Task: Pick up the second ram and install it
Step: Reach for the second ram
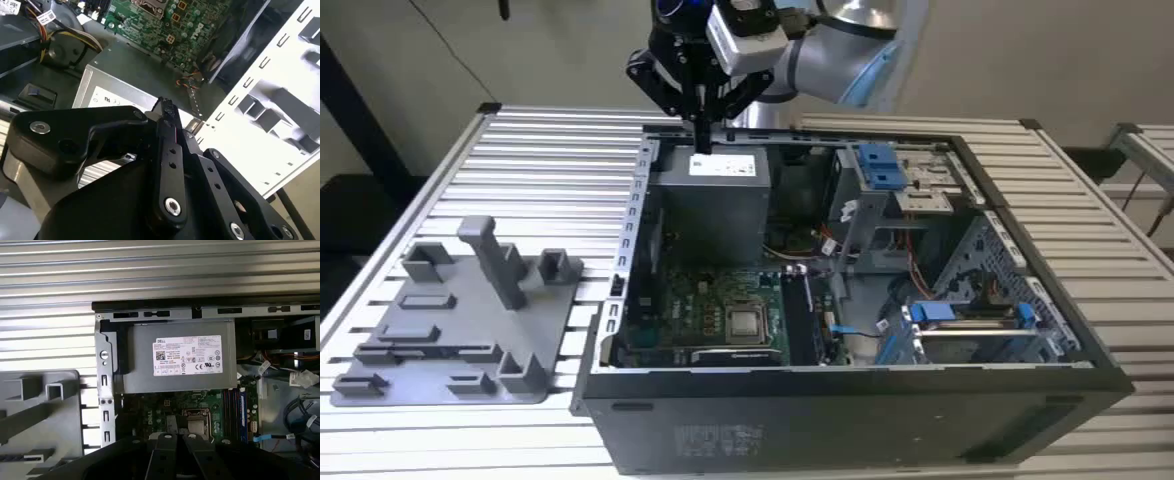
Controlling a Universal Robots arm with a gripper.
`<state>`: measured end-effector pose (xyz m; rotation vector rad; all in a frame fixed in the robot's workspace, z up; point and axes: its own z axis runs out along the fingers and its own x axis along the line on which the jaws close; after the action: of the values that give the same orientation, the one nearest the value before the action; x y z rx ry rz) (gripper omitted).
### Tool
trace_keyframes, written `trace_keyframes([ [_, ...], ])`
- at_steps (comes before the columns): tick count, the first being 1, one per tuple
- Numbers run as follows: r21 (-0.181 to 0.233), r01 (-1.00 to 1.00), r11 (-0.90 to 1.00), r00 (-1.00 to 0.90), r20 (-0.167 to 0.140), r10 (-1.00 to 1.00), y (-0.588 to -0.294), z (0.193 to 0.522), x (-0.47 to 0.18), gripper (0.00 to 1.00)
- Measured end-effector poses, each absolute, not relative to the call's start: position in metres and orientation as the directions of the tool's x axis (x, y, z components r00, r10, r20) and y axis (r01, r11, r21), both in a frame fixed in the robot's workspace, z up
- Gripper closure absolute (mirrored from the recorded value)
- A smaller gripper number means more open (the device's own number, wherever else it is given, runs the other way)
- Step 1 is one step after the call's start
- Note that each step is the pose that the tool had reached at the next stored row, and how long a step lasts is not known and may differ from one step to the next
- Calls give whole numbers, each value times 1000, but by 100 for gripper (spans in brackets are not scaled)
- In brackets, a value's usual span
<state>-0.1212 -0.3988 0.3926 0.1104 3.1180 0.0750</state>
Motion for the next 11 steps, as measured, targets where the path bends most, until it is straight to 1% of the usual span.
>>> trace_keyframes([
  [11,49,70,996,-997,-19,71,-399,393,-122,89],
])
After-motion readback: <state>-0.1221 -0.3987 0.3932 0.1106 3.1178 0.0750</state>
